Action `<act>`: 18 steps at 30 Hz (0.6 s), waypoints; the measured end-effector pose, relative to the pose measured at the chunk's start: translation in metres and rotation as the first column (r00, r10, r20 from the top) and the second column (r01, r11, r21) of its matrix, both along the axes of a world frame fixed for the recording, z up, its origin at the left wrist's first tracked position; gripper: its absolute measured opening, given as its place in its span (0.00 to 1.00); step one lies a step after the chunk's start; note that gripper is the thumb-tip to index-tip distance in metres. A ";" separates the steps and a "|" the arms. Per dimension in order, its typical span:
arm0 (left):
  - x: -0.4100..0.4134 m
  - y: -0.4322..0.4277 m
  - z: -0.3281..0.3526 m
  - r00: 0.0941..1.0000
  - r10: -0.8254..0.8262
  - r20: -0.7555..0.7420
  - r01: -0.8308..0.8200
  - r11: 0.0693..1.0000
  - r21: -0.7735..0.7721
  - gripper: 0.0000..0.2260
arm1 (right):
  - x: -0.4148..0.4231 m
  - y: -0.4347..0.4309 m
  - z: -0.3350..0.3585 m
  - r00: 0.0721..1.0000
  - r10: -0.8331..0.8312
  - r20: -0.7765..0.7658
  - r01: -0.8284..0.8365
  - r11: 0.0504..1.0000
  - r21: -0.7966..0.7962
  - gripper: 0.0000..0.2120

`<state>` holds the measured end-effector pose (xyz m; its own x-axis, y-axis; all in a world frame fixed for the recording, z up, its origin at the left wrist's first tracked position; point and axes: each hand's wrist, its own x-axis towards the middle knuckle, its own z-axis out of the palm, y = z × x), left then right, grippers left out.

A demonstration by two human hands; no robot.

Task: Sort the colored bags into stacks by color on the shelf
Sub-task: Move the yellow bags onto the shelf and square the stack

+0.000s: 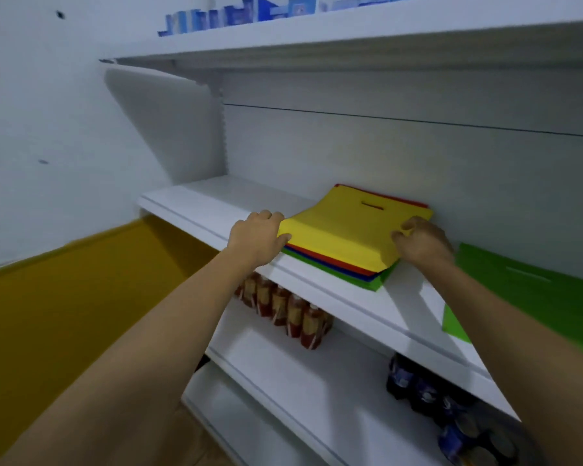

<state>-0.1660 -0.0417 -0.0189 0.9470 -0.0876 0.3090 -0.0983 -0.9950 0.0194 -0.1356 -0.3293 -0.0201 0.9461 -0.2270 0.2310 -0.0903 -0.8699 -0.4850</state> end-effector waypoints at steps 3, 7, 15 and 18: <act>0.047 -0.018 -0.002 0.997 -0.050 -0.052 0.050 0.999 -0.006 0.22 | 0.029 -0.018 -0.006 0.994 -0.106 -0.016 0.106 0.994 0.029 0.21; 0.102 -0.041 -0.004 0.991 -0.102 -0.089 0.103 0.995 0.003 0.23 | 0.057 -0.045 -0.026 0.983 -0.175 -0.048 0.181 0.966 0.183 0.26; 0.164 -0.089 -0.013 0.951 -0.164 -0.262 0.173 0.985 0.010 0.24 | 0.079 -0.066 -0.035 0.987 -0.103 -0.124 0.151 0.855 0.496 0.21; 0.184 -0.084 -0.007 0.955 -0.175 -0.242 0.161 0.984 -0.078 0.21 | 0.083 -0.065 -0.030 0.990 -0.107 -0.086 0.135 0.883 0.450 0.19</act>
<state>0.0178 -0.1252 -0.0258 0.9675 -0.2407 0.0770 -0.2487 -0.9611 0.1200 -0.0525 -0.3945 -0.0501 0.9129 -0.4075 0.0216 -0.2202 -0.5365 -0.8147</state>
